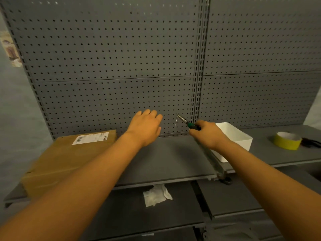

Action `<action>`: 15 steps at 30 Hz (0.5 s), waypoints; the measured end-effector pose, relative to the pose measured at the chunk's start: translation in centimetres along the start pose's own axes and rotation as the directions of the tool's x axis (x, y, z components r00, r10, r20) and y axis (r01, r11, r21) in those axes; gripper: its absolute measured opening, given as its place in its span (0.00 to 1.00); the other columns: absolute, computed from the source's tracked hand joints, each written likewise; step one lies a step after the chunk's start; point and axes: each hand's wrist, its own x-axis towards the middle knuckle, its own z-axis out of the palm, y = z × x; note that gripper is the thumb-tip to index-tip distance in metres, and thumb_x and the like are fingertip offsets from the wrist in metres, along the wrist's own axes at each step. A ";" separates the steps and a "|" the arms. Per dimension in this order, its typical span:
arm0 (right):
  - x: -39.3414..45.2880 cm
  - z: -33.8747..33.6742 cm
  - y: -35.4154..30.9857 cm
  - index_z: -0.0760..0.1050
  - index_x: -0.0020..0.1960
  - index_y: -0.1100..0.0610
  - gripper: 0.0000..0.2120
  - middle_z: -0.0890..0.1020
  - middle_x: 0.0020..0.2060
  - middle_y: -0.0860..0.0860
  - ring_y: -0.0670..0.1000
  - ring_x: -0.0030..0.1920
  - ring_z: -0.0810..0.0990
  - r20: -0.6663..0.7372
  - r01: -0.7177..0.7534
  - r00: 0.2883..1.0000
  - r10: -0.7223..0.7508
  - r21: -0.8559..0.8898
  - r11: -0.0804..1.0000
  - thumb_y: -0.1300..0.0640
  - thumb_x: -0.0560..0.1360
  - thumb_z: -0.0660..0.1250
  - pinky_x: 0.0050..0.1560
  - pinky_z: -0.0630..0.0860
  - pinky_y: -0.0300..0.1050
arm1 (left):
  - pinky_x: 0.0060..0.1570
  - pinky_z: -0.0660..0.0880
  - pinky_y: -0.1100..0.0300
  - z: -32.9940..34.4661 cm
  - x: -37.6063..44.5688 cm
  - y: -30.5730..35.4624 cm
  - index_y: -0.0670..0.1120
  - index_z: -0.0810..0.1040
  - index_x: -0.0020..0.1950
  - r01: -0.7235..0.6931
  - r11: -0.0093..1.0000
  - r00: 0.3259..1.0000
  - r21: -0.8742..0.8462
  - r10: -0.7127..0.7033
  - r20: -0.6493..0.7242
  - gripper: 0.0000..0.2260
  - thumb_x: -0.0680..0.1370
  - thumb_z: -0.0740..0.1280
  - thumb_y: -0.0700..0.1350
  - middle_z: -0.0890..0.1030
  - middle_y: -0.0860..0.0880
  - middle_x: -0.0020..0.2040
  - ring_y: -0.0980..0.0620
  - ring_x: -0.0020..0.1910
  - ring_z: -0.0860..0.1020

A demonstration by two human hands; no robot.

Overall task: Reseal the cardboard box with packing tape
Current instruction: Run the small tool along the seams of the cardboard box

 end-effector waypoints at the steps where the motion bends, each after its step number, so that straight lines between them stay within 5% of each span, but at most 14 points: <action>1: 0.2 -0.8 1.1 0.74 0.53 0.56 0.13 0.79 0.44 0.55 0.56 0.43 0.78 -0.006 0.000 1.000 0.000 0.003 1.000 0.46 0.77 0.61 0.45 0.77 0.52 | 0.59 0.67 0.52 -0.1 0.8 1.1 0.45 0.67 0.66 -0.002 1.000 1.000 -0.004 0.002 -0.001 0.16 0.82 0.55 0.51 0.72 0.46 0.62 0.46 0.61 0.70; 8: 0.1 -5.1 9.1 0.73 0.51 0.55 0.10 0.75 0.36 0.53 0.51 0.32 0.72 0.001 -0.066 0.998 0.066 -0.007 0.998 0.48 0.77 0.62 0.32 0.67 0.42 | 0.59 0.67 0.51 0.1 5.9 8.2 0.45 0.67 0.66 -0.024 0.999 1.000 -0.033 0.024 0.004 0.16 0.82 0.56 0.51 0.72 0.45 0.62 0.45 0.61 0.70; 15: 0.0 -6.8 15.2 0.74 0.52 0.55 0.13 0.79 0.43 0.55 0.54 0.41 0.77 -0.019 -0.192 0.981 0.191 -0.044 0.980 0.47 0.75 0.62 0.40 0.75 0.48 | 0.59 0.67 0.51 0.9 9.5 13.6 0.45 0.67 0.65 -0.094 0.992 0.995 -0.083 0.095 0.007 0.14 0.81 0.56 0.50 0.72 0.45 0.62 0.44 0.61 0.70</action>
